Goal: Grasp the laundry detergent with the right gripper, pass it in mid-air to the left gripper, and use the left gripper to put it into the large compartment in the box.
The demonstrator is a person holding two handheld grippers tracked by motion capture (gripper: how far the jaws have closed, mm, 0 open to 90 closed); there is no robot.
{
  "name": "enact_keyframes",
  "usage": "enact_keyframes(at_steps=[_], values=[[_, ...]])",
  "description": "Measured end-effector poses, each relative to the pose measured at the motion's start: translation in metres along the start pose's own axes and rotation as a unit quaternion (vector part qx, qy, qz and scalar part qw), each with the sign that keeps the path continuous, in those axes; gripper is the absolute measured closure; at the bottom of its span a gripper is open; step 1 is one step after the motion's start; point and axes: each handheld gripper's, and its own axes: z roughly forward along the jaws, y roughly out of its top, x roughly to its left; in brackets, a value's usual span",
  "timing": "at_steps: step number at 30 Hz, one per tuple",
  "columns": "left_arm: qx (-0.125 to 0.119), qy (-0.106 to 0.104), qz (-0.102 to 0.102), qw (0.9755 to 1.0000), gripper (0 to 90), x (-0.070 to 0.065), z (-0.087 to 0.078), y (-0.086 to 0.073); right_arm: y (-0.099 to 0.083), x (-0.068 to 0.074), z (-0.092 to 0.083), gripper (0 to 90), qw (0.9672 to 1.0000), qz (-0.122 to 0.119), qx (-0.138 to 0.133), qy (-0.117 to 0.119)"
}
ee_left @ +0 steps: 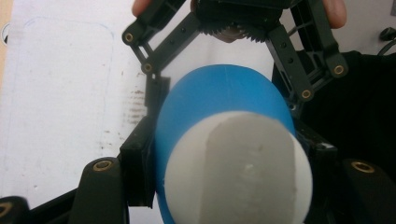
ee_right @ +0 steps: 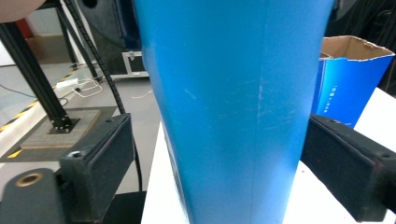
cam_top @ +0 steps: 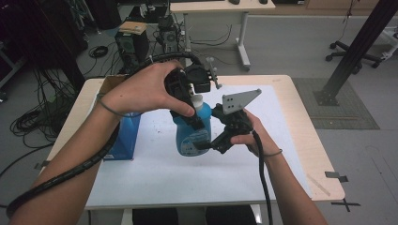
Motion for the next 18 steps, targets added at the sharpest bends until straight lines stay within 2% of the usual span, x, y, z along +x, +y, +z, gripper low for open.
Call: enact_keyframes(at_steps=[3, 12, 18], values=[[0.0, 0.001, 0.001, 1.0, 38.0, -0.001, -0.001, 0.0, 0.001, 0.001, 0.0, 4.0, 1.0, -0.001, -0.004, -0.007], [0.0, 0.004, 0.001, 1.0, 38.0, -0.002, -0.003, -0.001, 0.001, 0.002, 0.0, 2.9, 0.9999, -0.006, -0.004, -0.008], [-0.002, 0.007, -0.002, 1.0, 38.0, 0.0, -0.007, -0.003, -0.001, 0.002, -0.009, 2.8, 0.9997, -0.002, 0.012, -0.02]])
